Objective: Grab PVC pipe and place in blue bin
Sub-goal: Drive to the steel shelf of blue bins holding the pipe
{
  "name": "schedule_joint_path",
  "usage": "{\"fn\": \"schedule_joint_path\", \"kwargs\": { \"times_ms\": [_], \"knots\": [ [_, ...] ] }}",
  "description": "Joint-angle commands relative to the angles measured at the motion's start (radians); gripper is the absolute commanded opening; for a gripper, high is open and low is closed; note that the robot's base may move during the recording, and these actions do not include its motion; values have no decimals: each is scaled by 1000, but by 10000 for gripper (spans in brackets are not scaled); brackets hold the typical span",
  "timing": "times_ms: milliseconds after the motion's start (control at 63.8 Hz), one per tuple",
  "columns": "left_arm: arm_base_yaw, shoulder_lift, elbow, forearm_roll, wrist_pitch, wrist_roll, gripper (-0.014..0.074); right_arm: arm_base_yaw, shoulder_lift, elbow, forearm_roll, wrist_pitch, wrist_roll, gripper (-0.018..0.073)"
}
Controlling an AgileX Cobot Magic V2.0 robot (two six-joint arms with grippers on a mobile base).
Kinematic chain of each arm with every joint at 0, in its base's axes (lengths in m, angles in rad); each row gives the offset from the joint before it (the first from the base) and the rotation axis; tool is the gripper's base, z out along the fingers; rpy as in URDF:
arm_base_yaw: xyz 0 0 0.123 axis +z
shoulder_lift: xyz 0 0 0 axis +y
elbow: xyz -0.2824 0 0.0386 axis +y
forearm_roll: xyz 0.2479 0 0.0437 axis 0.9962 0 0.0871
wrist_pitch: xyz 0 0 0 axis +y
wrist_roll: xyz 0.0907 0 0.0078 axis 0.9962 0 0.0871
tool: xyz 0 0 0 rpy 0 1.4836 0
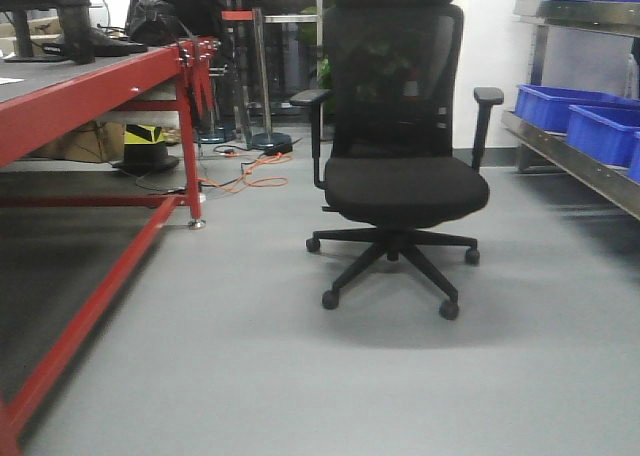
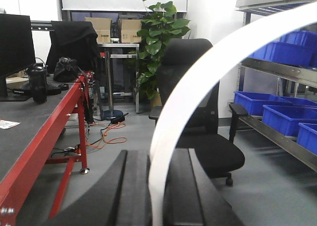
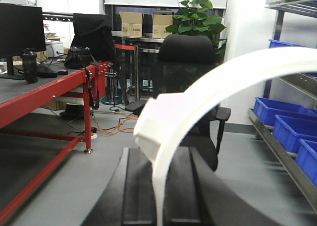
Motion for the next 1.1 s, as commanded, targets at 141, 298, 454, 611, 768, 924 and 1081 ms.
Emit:
{"fn": "schedule_joint_path", "kwargs": {
  "times_ms": [141,298,454,611,768,924,1081],
  "knots": [
    [-4,-4,-1,-3,-22,-7,-111,2,-4,2,-3,-25,-2,-168],
    [-2,-4,-1,-3,-22,-7,-111,2,-4,2,-3,-25,-2,-168],
    [-2,-4,-1,-3,-22,-7,-111,2,-4,2,-3,-25,-2,-168],
    [-2,-4,-1,-3,-22,-7,-111,2,-4,2,-3,-25,-2,-168],
    [-2,-4,-1,-3,-22,-7,-111,2,-4,2,-3,-25,-2,-168],
    [-2,-4,-1,-3,-22,-7,-111,2,-4,2,-3,-25,-2,-168],
    [-2,-4,-1,-3,-22,-7,-111,2,-4,2,-3,-25,-2,-168]
  ]
}}
